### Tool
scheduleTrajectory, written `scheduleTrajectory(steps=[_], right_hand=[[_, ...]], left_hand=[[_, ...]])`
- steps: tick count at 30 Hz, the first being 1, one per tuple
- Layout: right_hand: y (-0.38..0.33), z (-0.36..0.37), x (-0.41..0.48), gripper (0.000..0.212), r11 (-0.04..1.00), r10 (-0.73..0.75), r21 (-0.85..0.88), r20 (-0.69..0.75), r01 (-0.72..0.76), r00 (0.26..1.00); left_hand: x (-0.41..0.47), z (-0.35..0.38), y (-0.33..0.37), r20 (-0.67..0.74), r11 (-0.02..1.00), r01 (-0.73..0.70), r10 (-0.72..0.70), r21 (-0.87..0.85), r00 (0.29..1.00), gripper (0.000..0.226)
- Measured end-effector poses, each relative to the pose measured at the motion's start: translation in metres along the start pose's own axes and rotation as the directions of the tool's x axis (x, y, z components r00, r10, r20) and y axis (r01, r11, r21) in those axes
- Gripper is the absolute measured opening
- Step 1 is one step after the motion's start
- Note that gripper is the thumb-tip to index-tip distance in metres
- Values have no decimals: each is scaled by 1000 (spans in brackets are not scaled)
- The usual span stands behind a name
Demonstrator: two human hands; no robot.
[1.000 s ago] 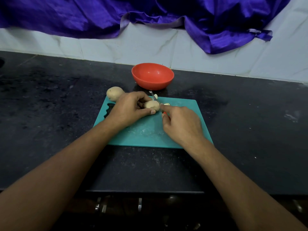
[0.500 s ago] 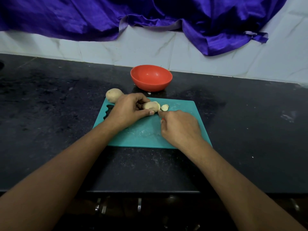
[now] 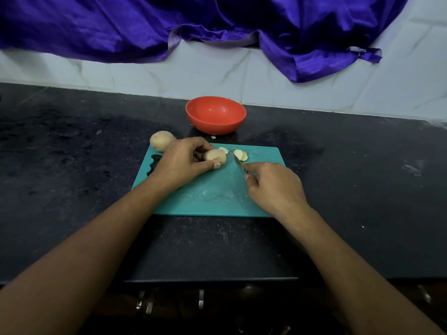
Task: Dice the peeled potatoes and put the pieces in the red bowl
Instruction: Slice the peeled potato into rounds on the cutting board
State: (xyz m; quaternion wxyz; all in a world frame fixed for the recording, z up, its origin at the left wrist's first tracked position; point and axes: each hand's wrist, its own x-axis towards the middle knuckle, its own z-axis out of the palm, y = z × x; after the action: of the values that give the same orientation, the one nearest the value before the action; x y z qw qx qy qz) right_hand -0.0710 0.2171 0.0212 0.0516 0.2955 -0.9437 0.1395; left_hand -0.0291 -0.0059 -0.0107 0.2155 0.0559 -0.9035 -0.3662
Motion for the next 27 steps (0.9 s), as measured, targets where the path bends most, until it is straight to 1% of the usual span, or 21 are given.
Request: scheduleTrajectory(steps=[3, 9, 16, 27], right_hand=[[4, -4, 1, 41, 997, 9, 82, -54, -5, 999], [-5, -7, 7, 40, 994, -13, 106, -79, 21, 997], [-29, -6, 23, 40, 994, -49, 90, -65, 54, 997], [-40, -8, 33, 40, 997, -66, 26, -65, 67, 996]], left_hand=[[0, 0, 1, -3, 1000, 3, -3, 4, 1000, 34], [0, 0, 0, -6, 1000, 2, -2, 8, 1000, 35], [-1, 0, 0, -12, 1000, -19, 19, -9, 1000, 35], [-2, -2, 1, -13, 999, -37, 37, -8, 999, 32]])
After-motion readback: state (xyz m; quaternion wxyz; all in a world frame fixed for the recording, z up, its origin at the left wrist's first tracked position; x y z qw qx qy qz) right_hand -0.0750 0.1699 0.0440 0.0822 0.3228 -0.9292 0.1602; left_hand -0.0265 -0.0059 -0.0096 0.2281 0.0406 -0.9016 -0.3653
